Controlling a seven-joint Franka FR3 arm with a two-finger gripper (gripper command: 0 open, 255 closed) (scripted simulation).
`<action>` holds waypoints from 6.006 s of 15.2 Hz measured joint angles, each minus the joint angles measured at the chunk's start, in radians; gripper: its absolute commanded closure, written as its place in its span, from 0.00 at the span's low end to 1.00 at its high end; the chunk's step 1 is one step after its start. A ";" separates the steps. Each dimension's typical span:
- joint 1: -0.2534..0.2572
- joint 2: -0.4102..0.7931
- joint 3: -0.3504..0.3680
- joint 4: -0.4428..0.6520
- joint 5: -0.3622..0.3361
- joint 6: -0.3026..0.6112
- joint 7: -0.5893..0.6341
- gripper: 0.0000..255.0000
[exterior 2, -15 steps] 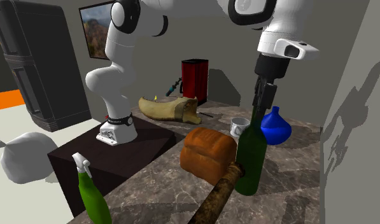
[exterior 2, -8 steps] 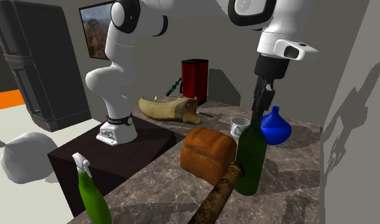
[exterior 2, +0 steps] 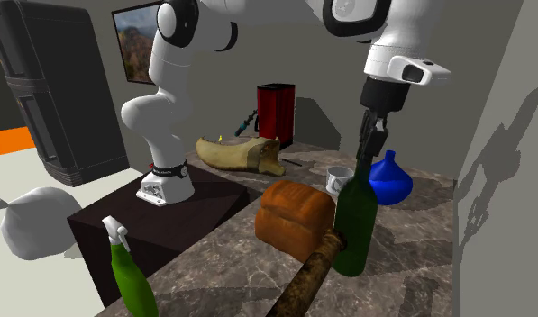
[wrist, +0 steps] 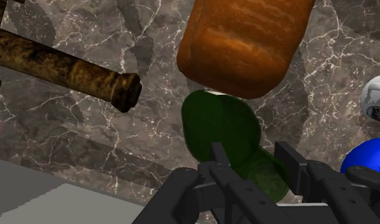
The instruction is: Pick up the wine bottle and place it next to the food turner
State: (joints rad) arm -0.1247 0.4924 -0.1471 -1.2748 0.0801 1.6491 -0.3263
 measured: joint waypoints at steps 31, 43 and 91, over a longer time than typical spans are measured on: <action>0.188 -0.258 0.075 -0.168 -0.025 -0.080 0.257 1.00; 0.343 -0.366 0.185 -0.311 -0.022 -0.026 0.521 1.00; 0.673 -0.157 0.399 -0.232 -0.058 0.135 1.053 0.00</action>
State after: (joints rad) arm 0.5480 0.3350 0.2519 -1.5066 0.0220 1.7845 0.7263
